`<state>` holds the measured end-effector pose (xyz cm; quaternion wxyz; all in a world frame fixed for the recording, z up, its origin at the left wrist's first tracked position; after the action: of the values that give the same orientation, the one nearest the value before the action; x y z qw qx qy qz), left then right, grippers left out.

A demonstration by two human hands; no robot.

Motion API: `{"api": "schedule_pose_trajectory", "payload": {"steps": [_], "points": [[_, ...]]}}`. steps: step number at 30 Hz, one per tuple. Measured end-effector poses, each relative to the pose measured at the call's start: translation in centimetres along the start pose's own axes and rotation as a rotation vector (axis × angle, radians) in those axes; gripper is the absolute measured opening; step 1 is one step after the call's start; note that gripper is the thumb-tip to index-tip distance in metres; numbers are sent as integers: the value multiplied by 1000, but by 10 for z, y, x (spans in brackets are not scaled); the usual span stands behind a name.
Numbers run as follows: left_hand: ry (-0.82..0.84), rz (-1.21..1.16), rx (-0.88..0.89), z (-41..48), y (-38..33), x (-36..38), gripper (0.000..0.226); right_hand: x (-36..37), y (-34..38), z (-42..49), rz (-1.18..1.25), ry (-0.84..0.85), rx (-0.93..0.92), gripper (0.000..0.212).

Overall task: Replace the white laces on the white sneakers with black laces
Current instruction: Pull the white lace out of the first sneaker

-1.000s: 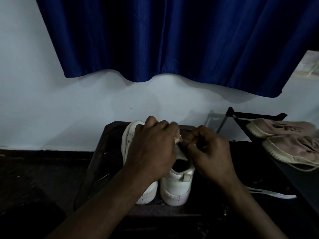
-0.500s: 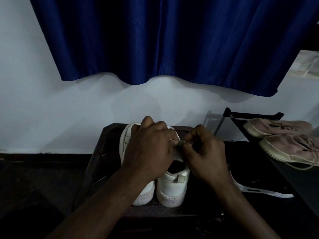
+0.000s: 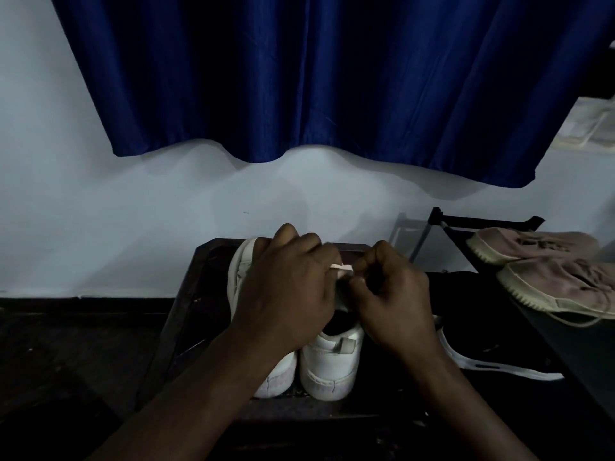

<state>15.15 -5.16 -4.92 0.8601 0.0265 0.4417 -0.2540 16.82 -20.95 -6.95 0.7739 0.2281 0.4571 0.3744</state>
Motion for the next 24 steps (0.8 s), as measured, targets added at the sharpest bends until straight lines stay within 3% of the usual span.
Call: {"api": "schedule_pose_trajectory", "payload": {"steps": [6, 11, 15, 19, 24], "points": [[-122, -180, -47, -2, 1, -8, 14, 2, -4, 2, -39, 20, 29, 21], [-304, -507, -143, -3, 7, -17, 18, 2, -4, 2, -63, 6, 30, 24], [-212, -469, -97, -2, 1, -20, 29, 2, -3, 2, -52, 5, 36, 22], [-76, -272, -16, -1, -5, -15, 22, 2, -3, 2, -37, 7, 53, 21], [-8, -307, 23, 0, -3, -7, 16, 1, -2, 1, -27, 8, 60, 20]]}}
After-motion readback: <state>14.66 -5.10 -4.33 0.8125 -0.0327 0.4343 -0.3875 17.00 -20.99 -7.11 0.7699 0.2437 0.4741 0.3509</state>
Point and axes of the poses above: each hand's wrist, its own z-axis towards the middle knuckle, its own x-axis out of the palm, y = z × x, the point moved 3 cm from there along z, towards the middle knuckle, and after that the axes turned 5 degrees about x, right-handed, at the moved point
